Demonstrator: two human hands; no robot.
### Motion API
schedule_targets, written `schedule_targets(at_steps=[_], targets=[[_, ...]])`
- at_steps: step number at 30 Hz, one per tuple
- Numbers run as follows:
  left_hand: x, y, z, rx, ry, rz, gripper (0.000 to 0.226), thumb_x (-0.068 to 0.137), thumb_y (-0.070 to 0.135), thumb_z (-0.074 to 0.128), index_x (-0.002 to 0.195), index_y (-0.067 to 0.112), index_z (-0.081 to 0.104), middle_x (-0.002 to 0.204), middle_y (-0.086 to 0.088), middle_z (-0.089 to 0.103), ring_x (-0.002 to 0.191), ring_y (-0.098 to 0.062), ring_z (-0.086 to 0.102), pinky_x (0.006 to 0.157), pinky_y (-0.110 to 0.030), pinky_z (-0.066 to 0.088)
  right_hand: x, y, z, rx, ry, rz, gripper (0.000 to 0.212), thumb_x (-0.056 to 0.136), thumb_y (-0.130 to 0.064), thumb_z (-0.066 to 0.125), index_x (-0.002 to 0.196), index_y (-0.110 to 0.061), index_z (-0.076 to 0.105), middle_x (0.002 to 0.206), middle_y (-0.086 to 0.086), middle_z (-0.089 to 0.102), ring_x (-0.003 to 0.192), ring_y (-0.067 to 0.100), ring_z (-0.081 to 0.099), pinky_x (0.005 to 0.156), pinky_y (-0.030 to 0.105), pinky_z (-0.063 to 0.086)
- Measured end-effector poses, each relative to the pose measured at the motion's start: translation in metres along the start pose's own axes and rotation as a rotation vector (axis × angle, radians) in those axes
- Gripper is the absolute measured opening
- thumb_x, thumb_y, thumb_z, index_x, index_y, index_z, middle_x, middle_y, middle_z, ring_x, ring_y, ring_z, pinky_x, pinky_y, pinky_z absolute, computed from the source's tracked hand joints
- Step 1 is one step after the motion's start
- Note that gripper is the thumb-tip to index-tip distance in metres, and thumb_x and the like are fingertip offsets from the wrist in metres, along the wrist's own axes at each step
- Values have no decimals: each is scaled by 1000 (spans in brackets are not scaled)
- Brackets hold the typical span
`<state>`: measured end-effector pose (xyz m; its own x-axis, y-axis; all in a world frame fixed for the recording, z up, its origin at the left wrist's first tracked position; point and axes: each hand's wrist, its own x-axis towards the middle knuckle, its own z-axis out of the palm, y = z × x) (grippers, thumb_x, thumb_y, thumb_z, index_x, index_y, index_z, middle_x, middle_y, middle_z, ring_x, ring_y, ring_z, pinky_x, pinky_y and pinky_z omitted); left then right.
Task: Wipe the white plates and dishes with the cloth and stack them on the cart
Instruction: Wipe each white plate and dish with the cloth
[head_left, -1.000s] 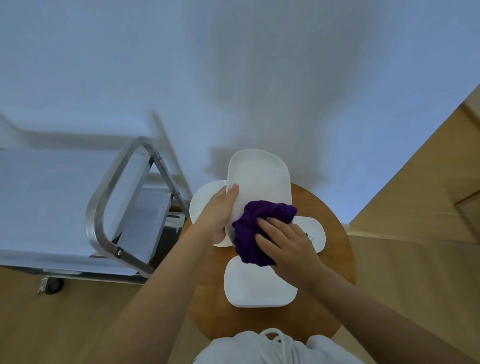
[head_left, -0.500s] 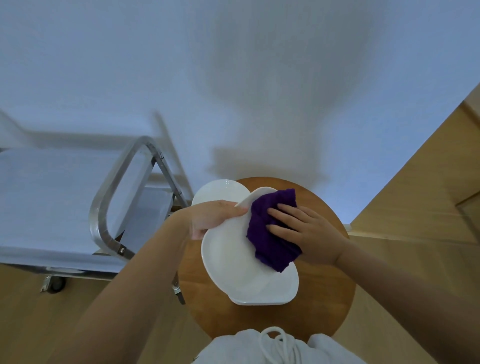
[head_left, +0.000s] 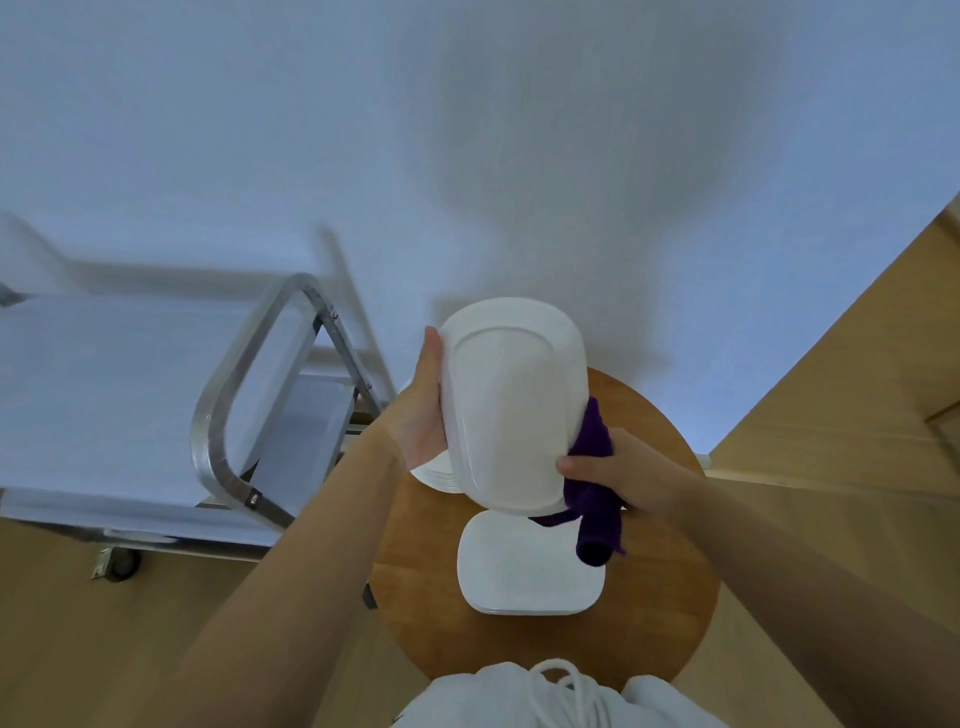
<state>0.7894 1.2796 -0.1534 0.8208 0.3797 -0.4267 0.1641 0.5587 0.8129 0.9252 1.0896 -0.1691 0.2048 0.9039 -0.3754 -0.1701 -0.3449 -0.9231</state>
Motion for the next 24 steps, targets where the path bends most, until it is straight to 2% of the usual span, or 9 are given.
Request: schedule_targets(at_steps=[2,4,9,11,13,15,18,21,24], targets=[[-3,-5,0,-5,-24,26,60,85,62,52,123,17,62,120,-8,68,111,-23,64,91,-39,53,0,3,1,207,-16,14,35,76,-25,72,108,-13,62,97,4,73,87,21,70,67,25,55],[-5,-9,-1,-30,-81,43,26,80,22,67,105,16,73,107,-9,73,97,-24,70,78,-38,58,1,11,3,385,27,27,32,76,-28,70,104,-15,64,97,6,73,85,22,71,65,27,56],[-8,-15,6,-80,-23,23,35,74,-14,60,89,13,78,94,-11,75,84,-26,73,68,-41,60,12,17,12,328,437,118,65,60,-66,70,101,-16,67,89,6,74,79,25,71,65,34,58],[-8,-16,9,-39,41,-20,40,81,-15,53,84,14,79,94,-11,74,85,-27,72,76,-45,58,17,15,5,357,626,132,58,69,-71,62,97,-21,66,86,5,73,82,27,70,77,41,57],[-9,-15,9,71,111,-86,38,80,-17,54,101,9,73,109,-18,69,101,-37,66,90,-54,51,17,5,-5,388,688,77,49,79,-68,53,97,-24,63,88,2,72,87,25,67,84,42,54],[-10,-14,9,205,159,-166,49,76,-17,58,121,2,60,121,-24,62,112,-45,57,97,-61,44,15,-6,-9,267,631,-27,42,86,-61,49,100,-23,61,84,-1,70,83,20,66,79,34,55],[-10,-13,20,345,100,-218,53,75,-19,58,123,3,59,117,-23,62,110,-45,56,95,-60,46,11,-24,11,-10,535,-262,21,92,-38,55,100,-19,59,78,-2,67,68,4,64,60,15,49],[-9,-18,36,382,11,-179,39,88,-12,53,125,-1,55,108,-21,64,101,-39,63,86,-50,54,24,-26,40,-628,447,-359,49,84,-48,46,126,-26,52,134,1,50,124,15,44,104,35,34],[-11,-21,40,393,-41,-91,34,93,-5,51,127,3,52,105,-11,65,95,-24,65,78,-34,57,33,-31,50,-817,476,-276,69,81,-60,33,143,-31,33,151,-5,26,139,21,18,113,47,18]])
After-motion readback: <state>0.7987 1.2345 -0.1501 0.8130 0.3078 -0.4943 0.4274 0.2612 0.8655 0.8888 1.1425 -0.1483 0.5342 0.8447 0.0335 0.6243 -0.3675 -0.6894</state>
